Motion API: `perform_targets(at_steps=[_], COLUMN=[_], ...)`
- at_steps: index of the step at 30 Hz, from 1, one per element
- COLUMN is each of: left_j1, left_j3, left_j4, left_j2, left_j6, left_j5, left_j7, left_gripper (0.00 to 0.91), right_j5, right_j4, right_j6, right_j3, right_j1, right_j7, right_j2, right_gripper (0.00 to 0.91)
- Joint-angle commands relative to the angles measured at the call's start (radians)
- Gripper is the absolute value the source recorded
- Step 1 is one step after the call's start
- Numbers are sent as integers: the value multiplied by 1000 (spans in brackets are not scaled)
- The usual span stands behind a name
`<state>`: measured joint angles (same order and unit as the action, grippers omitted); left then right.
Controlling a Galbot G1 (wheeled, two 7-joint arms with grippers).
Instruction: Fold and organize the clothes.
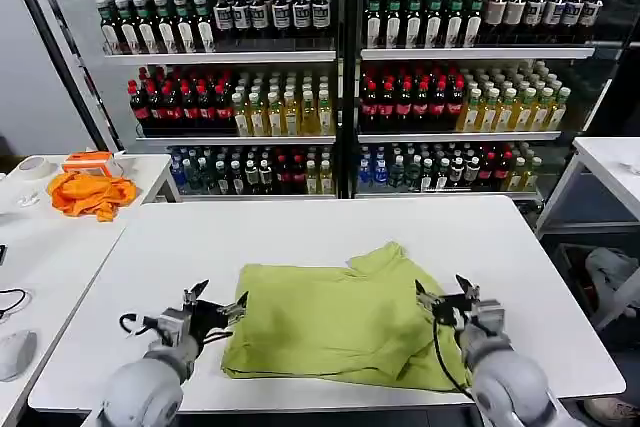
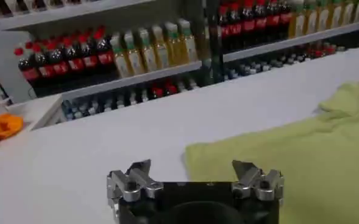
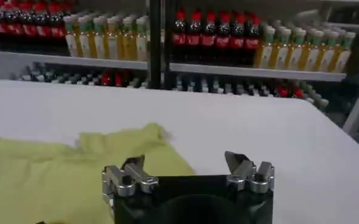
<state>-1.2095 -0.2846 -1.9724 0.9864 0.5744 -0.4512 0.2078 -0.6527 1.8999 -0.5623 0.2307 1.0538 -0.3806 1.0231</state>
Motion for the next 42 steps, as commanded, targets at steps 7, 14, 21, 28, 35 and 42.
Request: perform_targets(at_steps=[7, 14, 21, 28, 35, 42], left_j1=[403, 421, 411, 382, 363, 351], left_j3=[228, 247, 255, 259, 253, 222], left_j4=[407, 434, 431, 407, 405, 381], left_j2=[78, 82, 77, 61, 61, 63], left_j6=[3, 4, 5, 4, 3, -17], left_j5=[-44, -101, -132, -134, -157, -212], left_j7=[20, 19, -16, -40, -47, -41], left_gripper=[907, 564, 30, 30, 30, 20], right_j5=[-92, -113, -174, -189, -189, -171], right_j4=[-398, -486, -511, -500, -495, -468], right_j6=[-18, -17, -17, -17, -16, -7], right_j3=[-212, -242, -248, -245, -238, -236], right_j1=[-377, -406, -410, -396, -389, -385], right_j7=[-24, -16, -10, -3, 7, 51], right_j2=[123, 150, 163, 155, 152, 141], right_gripper=[907, 907, 0, 0, 0, 0])
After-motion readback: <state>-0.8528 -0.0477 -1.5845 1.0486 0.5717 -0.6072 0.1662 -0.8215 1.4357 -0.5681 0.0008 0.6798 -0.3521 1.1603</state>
